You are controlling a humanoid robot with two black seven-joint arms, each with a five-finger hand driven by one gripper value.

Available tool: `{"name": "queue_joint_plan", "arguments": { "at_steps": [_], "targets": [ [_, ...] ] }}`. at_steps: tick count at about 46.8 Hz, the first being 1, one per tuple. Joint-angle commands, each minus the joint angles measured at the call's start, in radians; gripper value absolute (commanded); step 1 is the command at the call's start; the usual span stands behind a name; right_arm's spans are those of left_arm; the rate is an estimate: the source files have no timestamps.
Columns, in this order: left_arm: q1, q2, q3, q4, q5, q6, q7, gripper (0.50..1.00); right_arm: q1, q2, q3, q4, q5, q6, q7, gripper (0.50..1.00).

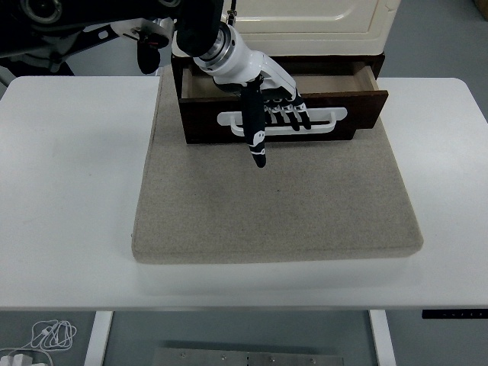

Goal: Open the drawer under the combination cabinet

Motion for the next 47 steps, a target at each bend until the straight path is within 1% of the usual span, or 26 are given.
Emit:
{"name": "queue_joint_plan", "arguments": {
  "at_steps": [1, 23, 31, 36, 47],
  "targets": [
    [-0.001, 0.002, -0.005, -0.001, -0.001, -0.008, 0.001, 1.0, 0.0, 0.0, 0.0, 0.0, 0.0, 0.0, 0.0, 0.926],
    [-0.002, 0.016, -0.039, -0.001, -0.002, -0.008, 0.0, 1.0, 0.0, 0.0, 0.0, 0.0, 0.0, 0.0, 0.001, 0.926],
    [-0.001, 0.031, -0.115, 0.0, -0.004, -0.008, -0.002, 1.0, 0.0, 0.0, 0.0, 0.0, 0.0, 0.0, 0.0, 0.926],
    [0.007, 0.055, -0.218, 0.0, -0.004, -0.008, -0.005, 1.0, 0.0, 0.0, 0.0, 0.0, 0.0, 0.0, 0.0, 0.926],
    [0.064, 0.063, -0.583, 0.051, 0.002, -0.008, -0.006, 1.0, 0.0, 0.0, 0.0, 0.0, 0.0, 0.0, 0.0, 0.926]
  ]
}}
